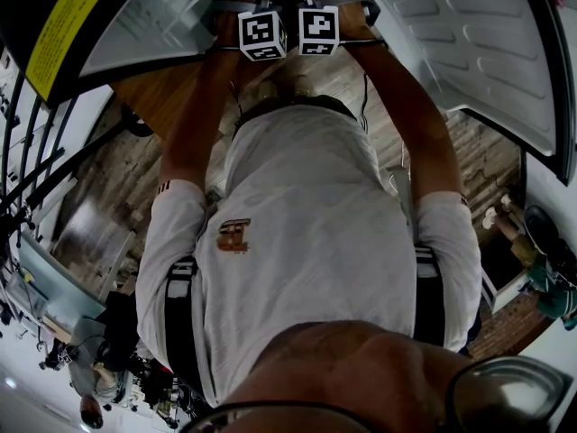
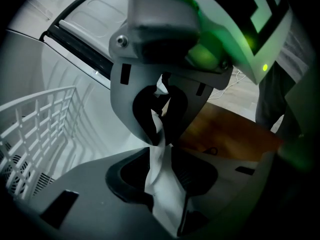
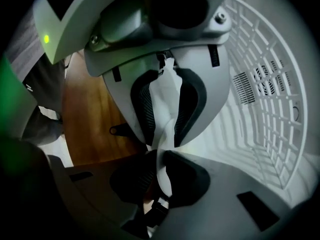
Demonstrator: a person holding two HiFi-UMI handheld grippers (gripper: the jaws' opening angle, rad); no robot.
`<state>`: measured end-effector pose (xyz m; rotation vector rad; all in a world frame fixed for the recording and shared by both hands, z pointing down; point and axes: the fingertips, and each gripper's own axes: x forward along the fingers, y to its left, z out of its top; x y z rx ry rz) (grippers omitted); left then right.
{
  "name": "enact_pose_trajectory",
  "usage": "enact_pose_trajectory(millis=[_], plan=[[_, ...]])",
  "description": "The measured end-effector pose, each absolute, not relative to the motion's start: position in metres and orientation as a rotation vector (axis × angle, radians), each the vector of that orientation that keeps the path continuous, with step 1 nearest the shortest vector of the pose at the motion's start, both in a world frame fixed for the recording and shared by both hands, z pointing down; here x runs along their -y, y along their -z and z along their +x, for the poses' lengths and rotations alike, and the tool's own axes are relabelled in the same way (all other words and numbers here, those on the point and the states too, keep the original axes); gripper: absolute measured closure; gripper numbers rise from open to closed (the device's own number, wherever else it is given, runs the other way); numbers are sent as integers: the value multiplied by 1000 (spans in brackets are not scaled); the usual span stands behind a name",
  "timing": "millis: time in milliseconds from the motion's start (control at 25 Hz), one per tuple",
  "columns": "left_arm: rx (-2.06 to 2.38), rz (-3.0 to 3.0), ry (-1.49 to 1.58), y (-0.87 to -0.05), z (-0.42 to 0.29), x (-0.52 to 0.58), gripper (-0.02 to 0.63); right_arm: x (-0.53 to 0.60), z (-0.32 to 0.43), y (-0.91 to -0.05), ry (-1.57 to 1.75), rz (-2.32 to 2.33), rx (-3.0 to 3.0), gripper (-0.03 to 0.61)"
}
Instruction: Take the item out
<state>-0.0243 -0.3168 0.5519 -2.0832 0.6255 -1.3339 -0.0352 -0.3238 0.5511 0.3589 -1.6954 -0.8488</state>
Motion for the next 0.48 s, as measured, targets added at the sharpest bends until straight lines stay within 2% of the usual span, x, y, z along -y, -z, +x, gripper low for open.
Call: enact_pose_trajectory(millis=[160,320,480], plan=[[-648,-2048,1322,-551,-24,318,484,323,-38,-541,906,406,1713,519],[-727,-1966,1267,-541,-25,324,561,323,-38,-535,980,440,1714,529],[-777,-1928,1212,-535,-21,328,574,327,-36,-527,1013,485,1724,537]])
